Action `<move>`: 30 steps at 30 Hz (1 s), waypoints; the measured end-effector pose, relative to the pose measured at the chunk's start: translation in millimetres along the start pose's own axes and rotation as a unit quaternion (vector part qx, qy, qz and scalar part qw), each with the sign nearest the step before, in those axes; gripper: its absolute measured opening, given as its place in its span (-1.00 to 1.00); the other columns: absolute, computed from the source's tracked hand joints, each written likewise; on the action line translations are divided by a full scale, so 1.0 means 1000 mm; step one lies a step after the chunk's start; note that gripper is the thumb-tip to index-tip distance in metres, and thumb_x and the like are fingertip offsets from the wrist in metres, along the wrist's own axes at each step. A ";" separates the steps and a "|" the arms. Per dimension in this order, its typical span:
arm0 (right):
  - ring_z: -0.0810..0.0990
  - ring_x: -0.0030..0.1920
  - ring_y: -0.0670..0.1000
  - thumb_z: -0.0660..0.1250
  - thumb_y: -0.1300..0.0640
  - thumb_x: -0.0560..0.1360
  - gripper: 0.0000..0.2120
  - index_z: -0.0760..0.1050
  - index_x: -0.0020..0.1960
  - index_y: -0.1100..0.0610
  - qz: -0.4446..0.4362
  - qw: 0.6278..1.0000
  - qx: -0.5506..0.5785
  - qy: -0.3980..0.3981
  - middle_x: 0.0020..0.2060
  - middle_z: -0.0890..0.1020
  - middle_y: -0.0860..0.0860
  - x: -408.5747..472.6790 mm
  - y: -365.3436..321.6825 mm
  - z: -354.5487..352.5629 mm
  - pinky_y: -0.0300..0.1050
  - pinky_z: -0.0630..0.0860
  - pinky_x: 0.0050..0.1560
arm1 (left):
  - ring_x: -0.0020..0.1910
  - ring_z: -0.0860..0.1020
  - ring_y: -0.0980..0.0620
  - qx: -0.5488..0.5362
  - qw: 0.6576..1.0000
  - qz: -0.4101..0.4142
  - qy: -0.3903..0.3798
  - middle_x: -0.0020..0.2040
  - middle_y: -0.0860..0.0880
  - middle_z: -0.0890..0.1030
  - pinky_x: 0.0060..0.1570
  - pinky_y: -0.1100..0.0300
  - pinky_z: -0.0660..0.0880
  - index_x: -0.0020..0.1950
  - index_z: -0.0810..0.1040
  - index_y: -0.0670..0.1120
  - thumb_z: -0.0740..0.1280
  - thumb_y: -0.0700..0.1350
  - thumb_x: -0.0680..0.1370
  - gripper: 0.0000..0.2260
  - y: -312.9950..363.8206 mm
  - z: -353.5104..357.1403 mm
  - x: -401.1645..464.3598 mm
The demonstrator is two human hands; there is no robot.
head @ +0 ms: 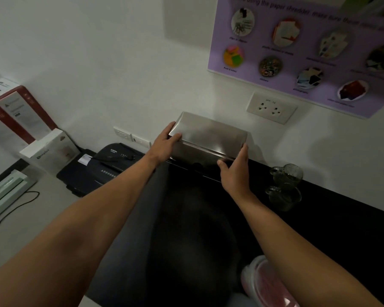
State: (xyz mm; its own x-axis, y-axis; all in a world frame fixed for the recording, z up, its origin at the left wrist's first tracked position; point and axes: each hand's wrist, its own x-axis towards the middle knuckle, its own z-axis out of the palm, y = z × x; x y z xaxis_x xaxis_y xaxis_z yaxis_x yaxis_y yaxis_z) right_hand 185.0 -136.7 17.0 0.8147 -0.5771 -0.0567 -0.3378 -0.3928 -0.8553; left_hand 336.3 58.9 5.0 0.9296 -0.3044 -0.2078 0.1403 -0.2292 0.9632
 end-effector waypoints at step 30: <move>0.37 0.55 0.07 0.41 -0.08 0.59 -0.31 0.22 0.62 0.02 -0.074 0.989 -0.077 -0.102 0.56 0.36 0.06 -0.035 0.010 -0.105 0.08 0.36 0.51 | 0.55 0.39 -0.04 0.094 0.993 0.012 0.067 0.62 -0.09 0.38 0.52 0.02 0.35 0.68 0.23 -0.03 0.32 0.04 0.69 -0.42 0.006 0.003 -0.116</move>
State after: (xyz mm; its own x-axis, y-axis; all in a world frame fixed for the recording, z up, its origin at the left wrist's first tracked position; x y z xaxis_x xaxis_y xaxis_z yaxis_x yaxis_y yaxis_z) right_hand 103.7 -195.2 64.5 0.9333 -0.3551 -0.0529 -0.2628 -0.5754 -0.7745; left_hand 228.1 89.7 34.6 0.9709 -0.1886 -0.1475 0.0624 -0.3956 0.9163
